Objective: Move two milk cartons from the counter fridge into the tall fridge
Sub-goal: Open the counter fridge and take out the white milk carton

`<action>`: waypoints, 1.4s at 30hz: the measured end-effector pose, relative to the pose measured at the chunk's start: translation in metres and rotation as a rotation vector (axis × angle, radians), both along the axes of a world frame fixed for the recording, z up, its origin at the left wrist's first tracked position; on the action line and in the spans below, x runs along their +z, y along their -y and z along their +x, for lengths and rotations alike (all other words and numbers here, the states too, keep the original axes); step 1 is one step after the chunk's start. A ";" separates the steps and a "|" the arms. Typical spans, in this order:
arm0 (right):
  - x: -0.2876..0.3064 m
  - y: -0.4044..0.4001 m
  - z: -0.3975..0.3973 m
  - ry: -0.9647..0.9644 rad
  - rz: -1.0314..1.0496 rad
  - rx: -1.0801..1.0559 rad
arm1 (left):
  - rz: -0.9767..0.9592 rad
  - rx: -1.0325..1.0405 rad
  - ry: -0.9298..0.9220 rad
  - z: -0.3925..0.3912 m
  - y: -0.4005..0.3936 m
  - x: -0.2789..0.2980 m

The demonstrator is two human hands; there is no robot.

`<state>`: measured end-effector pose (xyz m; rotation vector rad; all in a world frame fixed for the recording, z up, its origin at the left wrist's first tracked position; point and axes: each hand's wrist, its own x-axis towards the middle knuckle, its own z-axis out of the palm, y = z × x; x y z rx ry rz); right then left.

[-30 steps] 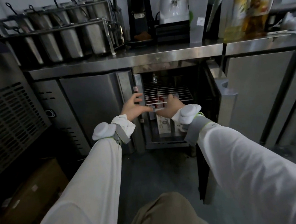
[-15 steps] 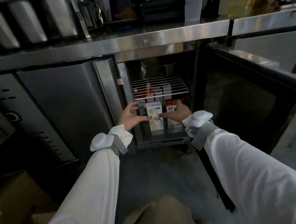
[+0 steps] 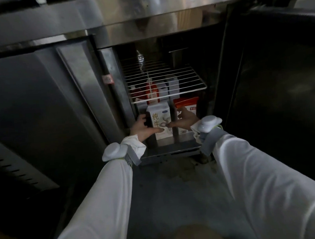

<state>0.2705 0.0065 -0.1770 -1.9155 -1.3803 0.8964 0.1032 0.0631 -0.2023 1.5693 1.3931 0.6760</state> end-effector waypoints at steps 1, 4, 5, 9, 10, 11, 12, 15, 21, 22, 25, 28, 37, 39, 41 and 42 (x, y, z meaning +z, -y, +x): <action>-0.006 -0.008 0.002 -0.003 0.001 0.007 | -0.003 0.001 -0.016 0.005 -0.009 -0.010; -0.024 -0.028 0.007 0.012 -0.020 0.019 | 0.002 0.008 -0.024 0.020 -0.038 -0.040; -0.029 -0.034 0.008 0.020 -0.020 0.019 | 0.013 0.014 -0.016 0.024 -0.047 -0.049; -0.049 -0.055 0.007 -0.045 0.007 0.001 | 0.033 0.086 0.088 0.040 -0.068 -0.075; -0.055 -0.062 0.008 -0.044 0.011 0.004 | 0.021 0.094 0.109 0.046 -0.073 -0.082; -0.060 -0.066 0.009 -0.037 0.007 0.008 | 0.014 0.101 0.129 0.050 -0.079 -0.090; -0.065 -0.071 0.009 -0.020 0.012 0.017 | 0.014 0.110 0.153 0.054 -0.087 -0.101; -0.076 -0.084 0.011 -0.066 0.015 0.015 | 0.038 0.134 0.240 0.064 -0.119 -0.148; -0.093 -0.108 0.016 -0.108 0.031 0.041 | 0.092 0.242 0.326 0.074 -0.147 -0.174; -0.090 -0.106 0.015 -0.092 0.046 0.027 | 0.090 0.260 0.323 0.077 -0.147 -0.169; -0.094 -0.107 0.021 -0.113 0.074 0.003 | 0.106 0.330 0.306 0.085 -0.132 -0.145; -0.099 -0.108 0.029 -0.110 0.133 0.022 | 0.137 0.366 0.287 0.092 -0.127 -0.139; -0.101 -0.099 0.035 -0.161 0.153 0.081 | 0.070 0.347 0.417 0.087 -0.137 -0.154; -0.101 -0.099 0.034 -0.165 0.153 0.091 | 0.070 0.340 0.476 0.083 -0.140 -0.155; -0.103 -0.098 0.034 -0.182 0.118 0.082 | 0.084 0.363 0.502 0.082 -0.143 -0.161; -0.102 -0.097 0.034 -0.192 0.102 0.075 | 0.105 0.377 0.502 0.082 -0.144 -0.164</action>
